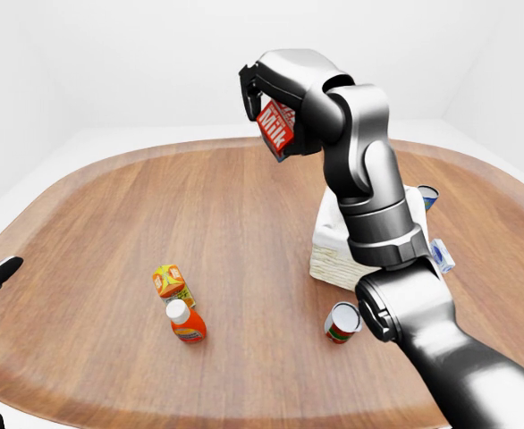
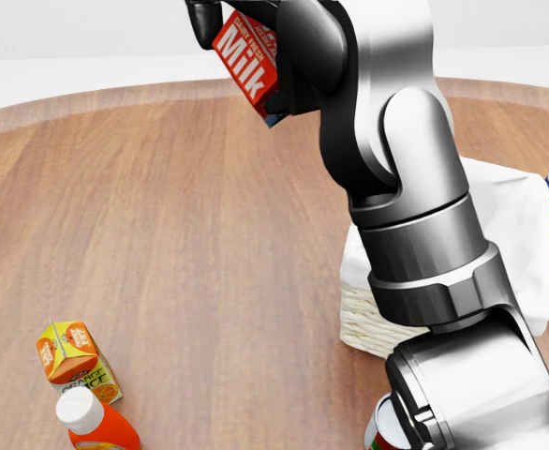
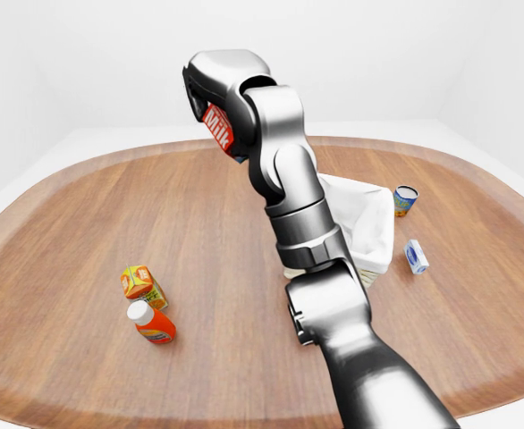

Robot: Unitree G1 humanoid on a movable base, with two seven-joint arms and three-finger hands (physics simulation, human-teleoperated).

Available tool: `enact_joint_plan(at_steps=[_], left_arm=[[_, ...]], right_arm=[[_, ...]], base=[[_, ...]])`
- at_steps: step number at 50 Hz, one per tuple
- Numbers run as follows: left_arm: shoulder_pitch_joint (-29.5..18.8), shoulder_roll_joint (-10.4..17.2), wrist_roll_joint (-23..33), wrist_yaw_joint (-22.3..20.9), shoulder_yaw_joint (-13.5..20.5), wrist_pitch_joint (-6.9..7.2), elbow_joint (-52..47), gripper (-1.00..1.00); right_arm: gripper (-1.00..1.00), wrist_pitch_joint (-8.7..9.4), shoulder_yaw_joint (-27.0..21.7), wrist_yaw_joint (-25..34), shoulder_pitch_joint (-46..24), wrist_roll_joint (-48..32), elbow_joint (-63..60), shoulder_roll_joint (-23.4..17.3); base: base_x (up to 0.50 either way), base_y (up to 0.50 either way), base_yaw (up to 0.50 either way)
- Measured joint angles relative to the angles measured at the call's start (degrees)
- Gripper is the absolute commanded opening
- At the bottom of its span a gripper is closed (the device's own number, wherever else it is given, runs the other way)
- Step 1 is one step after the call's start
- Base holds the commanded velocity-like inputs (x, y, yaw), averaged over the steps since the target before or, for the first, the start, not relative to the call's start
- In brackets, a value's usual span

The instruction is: Pick the milk and place it in the basket.

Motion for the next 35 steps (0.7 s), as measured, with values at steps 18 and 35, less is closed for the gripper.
enact_joint_plan(at_steps=[18,35], left_arm=[[0.0,0.0,0.0,0.1,0.0,0.0,0.0,1.0],[0.1,0.0,0.1,0.4,0.0,0.0,-0.2,1.0]], right_arm=[[-1.0,0.0,-2.0,0.0,1.9,-0.9,-3.6,-4.7],[-1.0,0.0,-3.4,0.0,4.7,-0.9,-6.2,-8.0]], base=[[0.0,0.0,0.0],[0.0,0.0,0.0]])
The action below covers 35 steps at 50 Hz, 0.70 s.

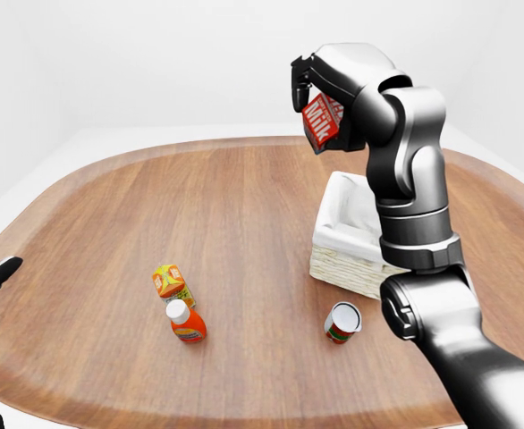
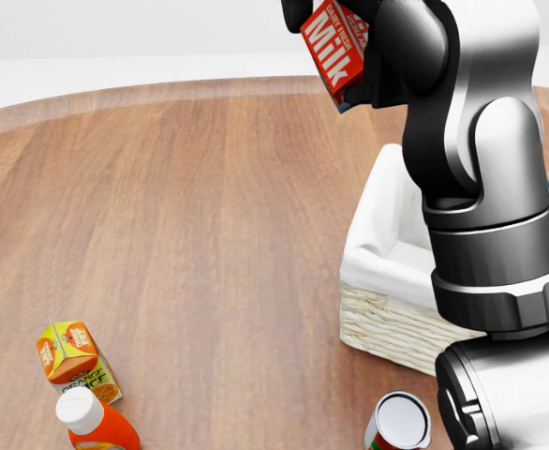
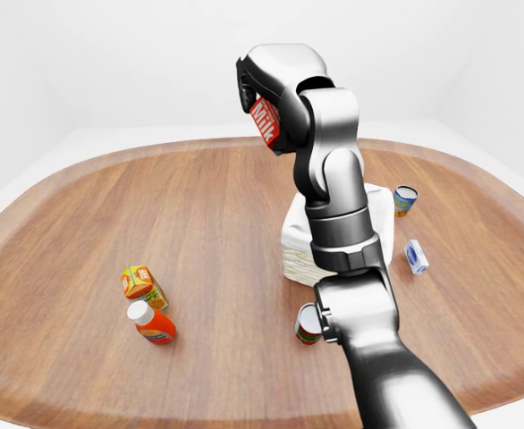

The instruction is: Pick the milk and place it in the basket.

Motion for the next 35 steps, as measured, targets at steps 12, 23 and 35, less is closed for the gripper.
enact_joint_plan(at_steps=[12,23,35], left_arm=[[0.0,0.0,0.1,0.1,0.1,0.0,-0.1,1.0],[0.0,0.0,0.0,0.1,0.1,0.0,-0.1,1.0],[0.0,0.0,0.0,0.0,0.1,0.0,0.0,1.0]], right_arm=[[-1.0,0.0,-0.7,0.0,3.1,0.2,-1.0,-1.6],[-1.0,0.0,-1.7,0.0,6.1,0.7,-0.6,-3.7],[-1.0,0.0,-2.5,0.0,7.6,1.2,1.0,-5.9]], base=[[0.0,0.0,0.0],[0.0,0.0,0.0],[0.0,0.0,0.0]])
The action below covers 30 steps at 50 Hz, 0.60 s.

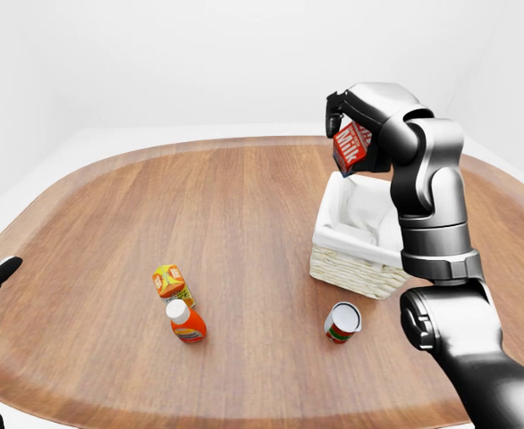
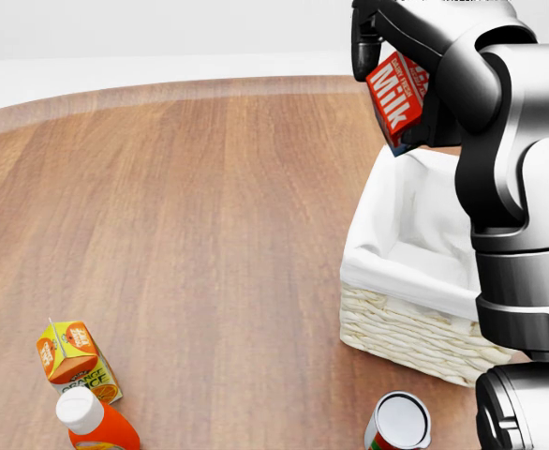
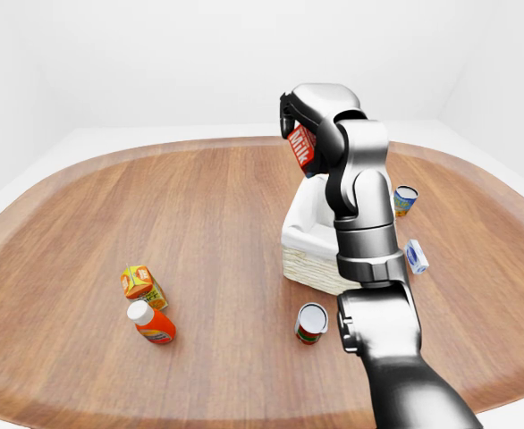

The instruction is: Pick the milk and place it in the basket.

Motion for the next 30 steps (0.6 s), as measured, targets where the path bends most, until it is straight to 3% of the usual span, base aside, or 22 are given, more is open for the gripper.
enact_joint_plan(at_steps=[30], left_arm=[[-0.1,0.0,-0.2,-0.2,0.0,0.0,0.1,1.0]], right_arm=[[-1.0,0.0,-1.2,0.0,0.9,1.3,5.3,-3.7]], base=[[0.0,0.0,0.0]])
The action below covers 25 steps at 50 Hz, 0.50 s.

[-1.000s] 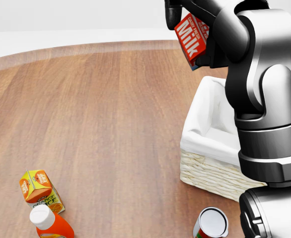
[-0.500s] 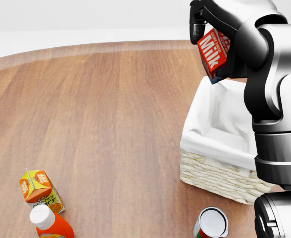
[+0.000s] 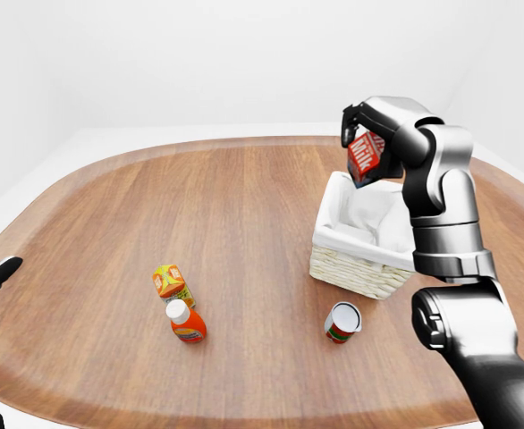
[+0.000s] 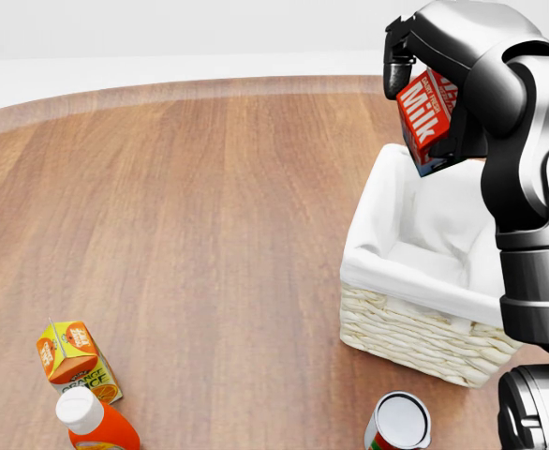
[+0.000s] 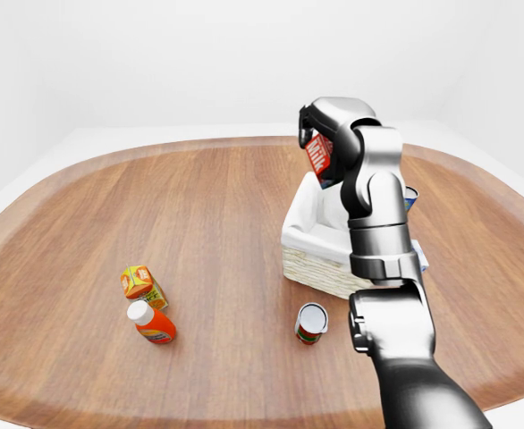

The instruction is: Pick the milk and place it in the basket.

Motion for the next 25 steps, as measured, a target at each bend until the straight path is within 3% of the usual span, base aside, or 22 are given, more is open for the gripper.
enact_joint_plan(at_steps=[25], left_arm=[[0.0,0.0,0.0,0.0,0.0,0.0,0.0,1.0]], right_arm=[[-1.0,0.0,-0.4,0.0,1.4,0.7,5.0,-1.5]], base=[[0.0,0.0,0.0]])
